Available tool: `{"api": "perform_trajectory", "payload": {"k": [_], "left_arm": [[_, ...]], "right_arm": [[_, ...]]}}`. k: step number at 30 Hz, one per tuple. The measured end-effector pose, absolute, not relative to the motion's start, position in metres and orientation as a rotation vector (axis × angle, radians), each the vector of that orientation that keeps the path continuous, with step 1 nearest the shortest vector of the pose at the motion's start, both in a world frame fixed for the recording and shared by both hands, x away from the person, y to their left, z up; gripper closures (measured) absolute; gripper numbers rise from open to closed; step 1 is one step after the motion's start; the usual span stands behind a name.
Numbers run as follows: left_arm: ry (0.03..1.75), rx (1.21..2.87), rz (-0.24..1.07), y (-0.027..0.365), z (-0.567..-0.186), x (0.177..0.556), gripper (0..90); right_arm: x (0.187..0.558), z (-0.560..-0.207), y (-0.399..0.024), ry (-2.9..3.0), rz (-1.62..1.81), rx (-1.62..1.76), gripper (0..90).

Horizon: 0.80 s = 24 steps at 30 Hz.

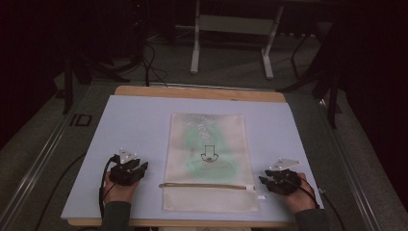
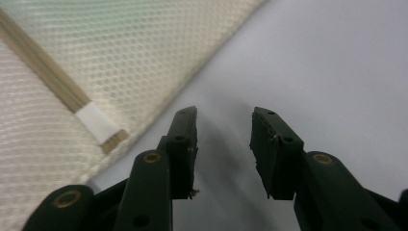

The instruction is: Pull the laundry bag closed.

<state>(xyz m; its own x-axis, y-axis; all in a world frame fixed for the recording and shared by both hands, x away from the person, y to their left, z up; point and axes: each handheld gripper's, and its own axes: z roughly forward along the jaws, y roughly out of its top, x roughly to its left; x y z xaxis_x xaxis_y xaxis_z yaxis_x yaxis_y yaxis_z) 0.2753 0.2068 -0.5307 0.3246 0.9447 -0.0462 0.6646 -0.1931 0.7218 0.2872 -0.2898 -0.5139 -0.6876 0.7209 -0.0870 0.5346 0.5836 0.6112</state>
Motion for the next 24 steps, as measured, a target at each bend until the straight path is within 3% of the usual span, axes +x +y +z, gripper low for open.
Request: {"api": "perform_trajectory", "payload": {"k": [6,24], "left_arm": [[1.410,1.946,0.545,0.206,-0.531,0.276,63.1],[1.402,1.941,0.519,0.205,-0.531,0.275,61.4]], "right_arm": [[0.286,-0.510,-0.279,2.530,0.809,0.973,70.0],[0.285,-0.504,-0.259,2.579,0.808,0.882,70.2]]}}
